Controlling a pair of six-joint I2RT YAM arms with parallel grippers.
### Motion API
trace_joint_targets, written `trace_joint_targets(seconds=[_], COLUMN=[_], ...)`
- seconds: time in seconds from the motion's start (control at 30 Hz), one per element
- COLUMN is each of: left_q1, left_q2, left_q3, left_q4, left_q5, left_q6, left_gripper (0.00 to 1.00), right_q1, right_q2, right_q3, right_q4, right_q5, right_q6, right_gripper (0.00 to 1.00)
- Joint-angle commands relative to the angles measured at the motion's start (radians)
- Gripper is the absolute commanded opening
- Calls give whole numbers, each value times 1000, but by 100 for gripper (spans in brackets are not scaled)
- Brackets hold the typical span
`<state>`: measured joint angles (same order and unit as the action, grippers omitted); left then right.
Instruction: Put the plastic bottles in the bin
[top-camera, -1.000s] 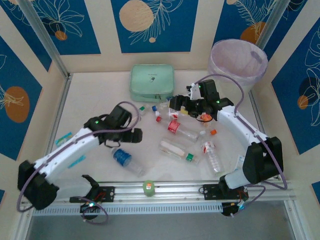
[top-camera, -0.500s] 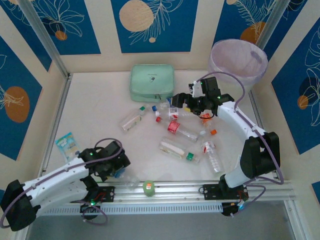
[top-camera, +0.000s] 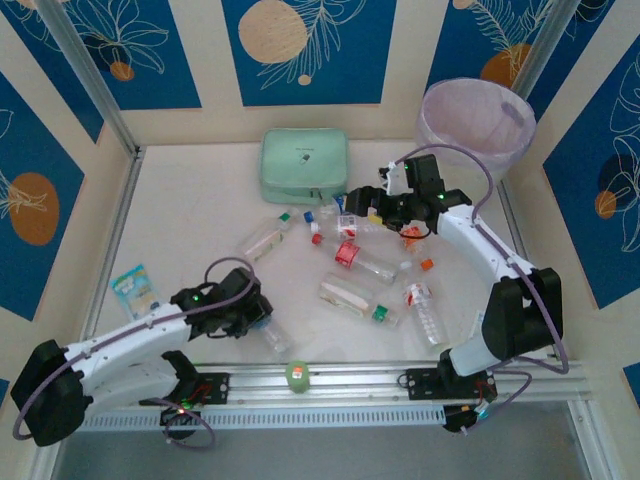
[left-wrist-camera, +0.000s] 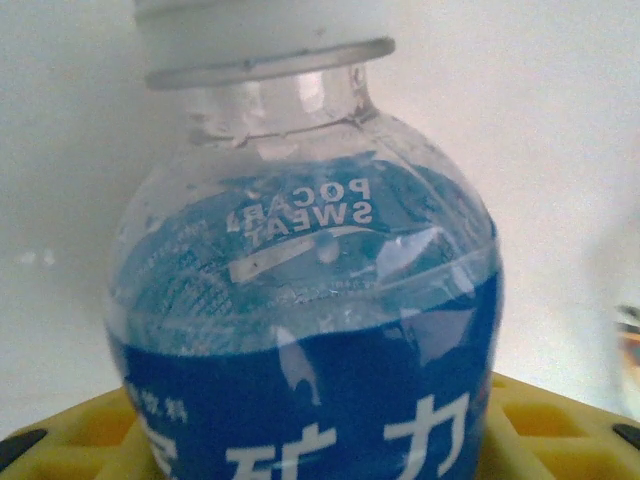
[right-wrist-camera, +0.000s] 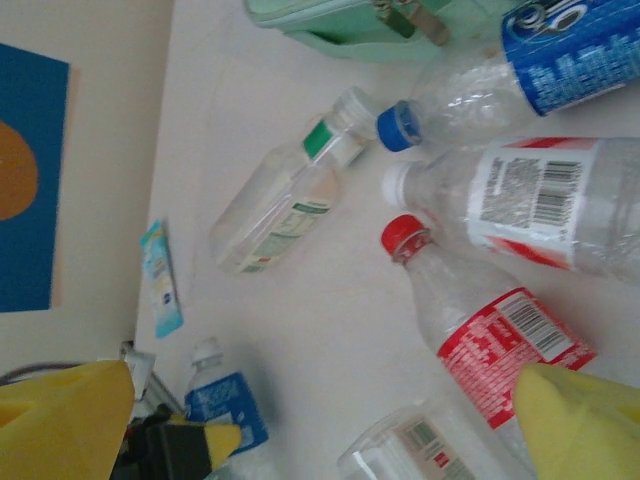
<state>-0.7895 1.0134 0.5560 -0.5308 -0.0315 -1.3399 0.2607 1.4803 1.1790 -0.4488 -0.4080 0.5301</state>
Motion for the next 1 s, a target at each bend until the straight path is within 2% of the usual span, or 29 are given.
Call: trace_joint_targets(seconds=[0.0, 0.1, 0.2, 0.3, 0.37, 0.53, 0.67, 0.83, 0.97], left_q1=[61, 119, 153, 190, 196, 194, 192, 191, 192], left_q2=[76, 198, 312, 409, 449, 486, 505, 526, 548], left_q3=[112, 261, 384, 454, 489, 495, 482, 487, 516], left_q4=[243, 380, 462, 586, 657, 738, 808, 787, 772], left_q5=[57, 273, 486, 706, 784, 814, 863, 851, 866], left_q6=[264, 522, 745, 807, 800, 843, 824, 858, 858], left_gripper=[47, 51, 52, 51, 50, 51, 51, 51, 51], right_q1=[-20, -29, -28, -26, -22, -18, -20, 37, 67], right_q2=[-59, -87, -131, -154, -145, -130, -105, -58, -48], right_q3=[-22, -38, -74, -77, -56, -47, -42, -13, -22], right_q4=[32, 63, 141, 158, 113, 120, 185, 183, 204], right_q5=[-152, -283, -343, -331, -281, -219, -277, -268, -258], right_q6=[5, 9, 36, 45, 34, 42, 86, 72, 83], right_gripper=[96, 94, 94, 96, 100, 99, 100, 99, 93])
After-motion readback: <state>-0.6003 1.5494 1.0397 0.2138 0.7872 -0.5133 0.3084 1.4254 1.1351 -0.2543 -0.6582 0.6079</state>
